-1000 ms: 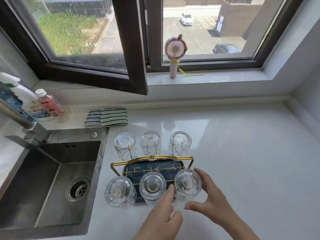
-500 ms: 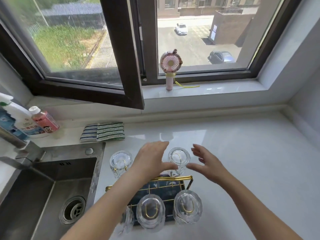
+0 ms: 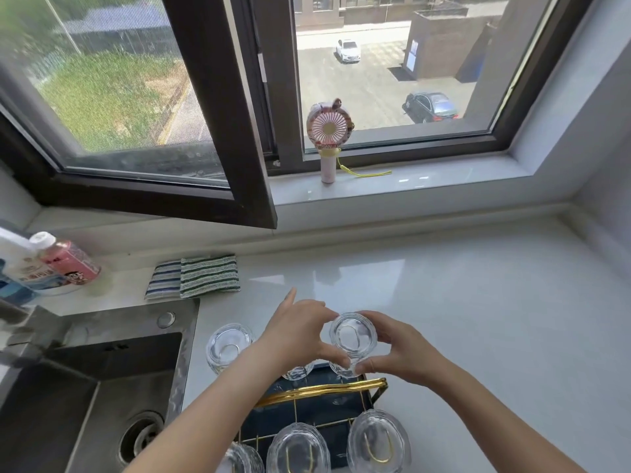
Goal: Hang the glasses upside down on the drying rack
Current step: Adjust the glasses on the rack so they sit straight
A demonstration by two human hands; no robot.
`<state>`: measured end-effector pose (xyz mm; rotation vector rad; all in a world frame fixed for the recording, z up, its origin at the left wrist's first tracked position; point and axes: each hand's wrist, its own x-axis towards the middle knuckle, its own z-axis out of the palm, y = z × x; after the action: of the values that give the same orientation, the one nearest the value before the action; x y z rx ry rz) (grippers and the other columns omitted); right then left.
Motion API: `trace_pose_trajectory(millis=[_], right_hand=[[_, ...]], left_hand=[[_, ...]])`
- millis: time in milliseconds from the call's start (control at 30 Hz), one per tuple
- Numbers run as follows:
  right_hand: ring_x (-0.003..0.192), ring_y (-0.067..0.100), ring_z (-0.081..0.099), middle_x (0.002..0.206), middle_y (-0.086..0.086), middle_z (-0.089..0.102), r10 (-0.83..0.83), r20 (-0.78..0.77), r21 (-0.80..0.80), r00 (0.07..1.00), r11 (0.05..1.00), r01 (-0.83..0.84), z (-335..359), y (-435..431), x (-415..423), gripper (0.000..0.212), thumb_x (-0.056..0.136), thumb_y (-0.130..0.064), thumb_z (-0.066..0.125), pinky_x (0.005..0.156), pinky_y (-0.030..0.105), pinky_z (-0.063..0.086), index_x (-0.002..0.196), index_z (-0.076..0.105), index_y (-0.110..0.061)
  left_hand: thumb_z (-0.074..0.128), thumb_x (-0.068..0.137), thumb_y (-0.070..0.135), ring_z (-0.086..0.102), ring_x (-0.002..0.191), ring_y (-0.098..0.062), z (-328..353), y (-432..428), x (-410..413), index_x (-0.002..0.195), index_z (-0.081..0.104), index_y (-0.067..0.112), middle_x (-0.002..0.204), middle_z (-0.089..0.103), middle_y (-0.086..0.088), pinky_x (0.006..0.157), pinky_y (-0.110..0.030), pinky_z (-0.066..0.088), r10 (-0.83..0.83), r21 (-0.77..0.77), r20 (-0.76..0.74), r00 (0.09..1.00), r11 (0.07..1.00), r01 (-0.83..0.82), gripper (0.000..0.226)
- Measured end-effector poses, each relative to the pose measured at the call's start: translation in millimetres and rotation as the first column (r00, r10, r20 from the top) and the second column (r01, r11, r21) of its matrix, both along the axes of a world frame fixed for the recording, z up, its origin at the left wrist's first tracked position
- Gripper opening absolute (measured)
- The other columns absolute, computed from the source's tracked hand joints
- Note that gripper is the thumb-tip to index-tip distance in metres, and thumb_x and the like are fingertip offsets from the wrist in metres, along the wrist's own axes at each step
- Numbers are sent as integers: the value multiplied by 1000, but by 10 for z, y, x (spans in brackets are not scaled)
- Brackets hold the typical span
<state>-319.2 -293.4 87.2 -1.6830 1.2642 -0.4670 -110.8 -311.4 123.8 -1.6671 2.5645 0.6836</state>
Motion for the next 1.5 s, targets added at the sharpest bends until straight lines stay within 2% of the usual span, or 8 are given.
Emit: trace_pose_trajectory(millis=[467,567,700,800,967,1133,1400,1500], right_hand=[[112,4,56,121,-15,61,19,-32,-28,999,999,-20,45,7,34,78,56,-41,87,100,35,46,124,48,-41],[112,3,56,121,-15,62,23,-29,-18,999,1000,-24,43,7,28,80,56,-41,88,101,35,46,125,49,-39],[112,5,56,121,-14,61,25,-33,-16,999,1000,-26,43,5,38,80,57,-42,87,101,35,46,127,48,-37],[113,6,56,122,-13,61,27,-36,-18,999,999,-28,47,6,40,80,57,-44,86,101,35,46,126,48,-38],[110,1,57,118,-17,62,32,-21,-19,999,999,-33,67,2,41,73,54,-44,86,101,32,46,115,47,-54],[110,2,56,119,-18,62,36,-30,-22,999,999,-36,62,-1,44,72,53,-49,85,101,33,46,113,45,-58],[112,4,56,121,-15,60,41,-49,-19,998,999,-42,56,-8,46,77,55,-50,84,101,34,46,121,46,-48],[111,3,56,120,-17,60,46,-63,-26,997,999,-47,59,-12,48,74,55,-52,84,101,33,46,117,44,-54]], left_hand=[[62,61,72,39,128,-14,-7,80,36,127,50,26,132,56,2,114,-42,1,28,6,-49,998,1000,-28,81],[65,58,70,37,130,-20,-37,83,38,129,48,25,133,55,2,114,-43,18,75,80,-71,995,994,-70,86],[69,58,66,48,117,-18,-49,86,38,125,51,28,127,59,2,94,-35,38,100,83,-98,990,992,-92,79],[70,58,65,49,115,-18,-53,74,35,126,51,26,126,59,2,94,-35,39,99,80,-94,991,993,-91,80],[68,58,68,51,110,-18,-37,45,37,122,56,28,119,64,3,94,-36,40,62,73,-104,993,996,-54,77],[69,56,68,50,104,-16,-30,54,57,113,61,35,112,67,7,91,-39,38,70,79,-178,982,995,-56,66],[69,55,68,51,91,-12,-46,45,58,102,65,29,97,66,10,85,-36,39,81,81,-204,976,995,-65,61],[69,55,69,51,91,-12,-48,45,61,102,64,29,97,65,9,84,-35,39,81,81,-198,977,994,-66,62]])
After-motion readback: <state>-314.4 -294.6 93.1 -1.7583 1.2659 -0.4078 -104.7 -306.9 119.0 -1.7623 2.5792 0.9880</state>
